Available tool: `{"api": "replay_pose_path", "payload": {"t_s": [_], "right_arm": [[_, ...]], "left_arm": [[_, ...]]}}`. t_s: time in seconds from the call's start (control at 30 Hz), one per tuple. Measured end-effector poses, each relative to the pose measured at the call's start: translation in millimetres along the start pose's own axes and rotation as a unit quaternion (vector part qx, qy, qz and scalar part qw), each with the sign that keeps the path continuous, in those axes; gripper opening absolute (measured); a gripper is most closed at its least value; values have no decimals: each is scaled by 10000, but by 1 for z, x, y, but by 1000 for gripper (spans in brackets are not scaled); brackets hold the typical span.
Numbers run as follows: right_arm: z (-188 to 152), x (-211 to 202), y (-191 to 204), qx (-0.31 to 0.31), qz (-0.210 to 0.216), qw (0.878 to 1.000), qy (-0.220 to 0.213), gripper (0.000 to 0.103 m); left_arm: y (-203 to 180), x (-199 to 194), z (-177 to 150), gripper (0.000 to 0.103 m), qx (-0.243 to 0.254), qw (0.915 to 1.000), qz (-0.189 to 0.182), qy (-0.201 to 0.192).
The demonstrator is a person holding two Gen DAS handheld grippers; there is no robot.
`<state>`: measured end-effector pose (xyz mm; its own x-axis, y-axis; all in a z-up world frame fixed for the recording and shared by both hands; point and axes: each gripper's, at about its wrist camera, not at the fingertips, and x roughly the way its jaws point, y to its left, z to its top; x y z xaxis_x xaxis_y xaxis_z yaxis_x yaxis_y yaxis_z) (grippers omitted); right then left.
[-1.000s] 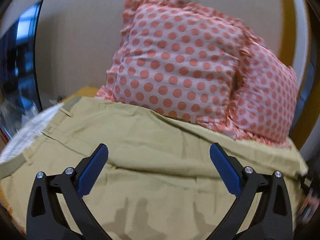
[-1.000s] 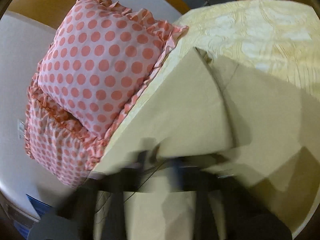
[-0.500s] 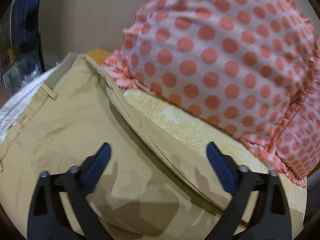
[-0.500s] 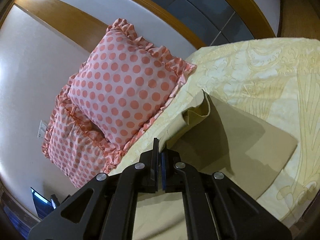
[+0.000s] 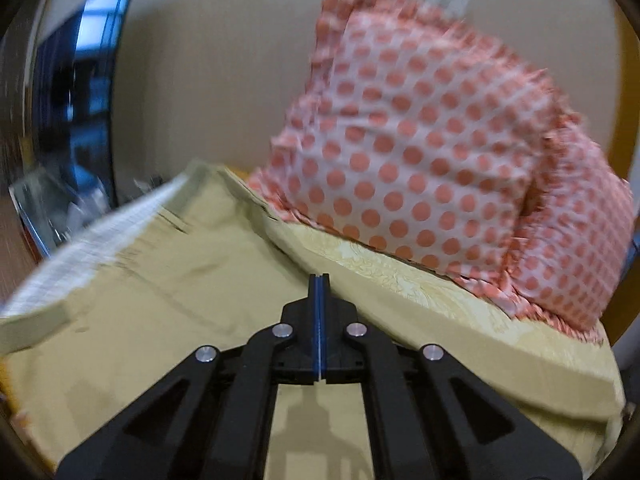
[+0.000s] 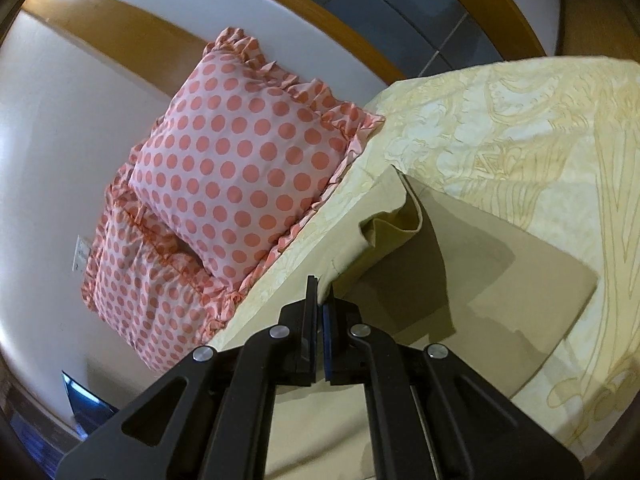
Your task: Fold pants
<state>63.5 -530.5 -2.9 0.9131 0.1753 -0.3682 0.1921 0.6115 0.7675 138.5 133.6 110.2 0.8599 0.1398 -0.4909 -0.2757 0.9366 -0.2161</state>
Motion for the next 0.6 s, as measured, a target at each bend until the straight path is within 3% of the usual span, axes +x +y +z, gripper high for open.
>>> {"api": "replay_pose_path", "payload": {"t_s": [0.1,0.23,0.27,0.33,0.37,0.6], "right_arm": [[2,1,3,-182,-81,9998,82,2],[2,-1,4,-276,-99,9995,143,2],[3,-2,5,-309,-118,9993,163,2],[3,-3,5,-327,-115,9992,173,2],[4,-3,6,-334,-123,9992,168,2],[6,-1,6,-408,-268,9985,232,2]], "left_arm": [[12,-20,-11,0,34,9999,-14,166],[32,-16,-13,2,-427,9970,-347,550],[31,-11,-11,7,-501,9960,-428,608],[27,1,-2,51,-611,9939,-563,727],[25,8,2,56,-652,9934,-587,742],[6,98,30,58,-764,9863,-262,1439]]}}
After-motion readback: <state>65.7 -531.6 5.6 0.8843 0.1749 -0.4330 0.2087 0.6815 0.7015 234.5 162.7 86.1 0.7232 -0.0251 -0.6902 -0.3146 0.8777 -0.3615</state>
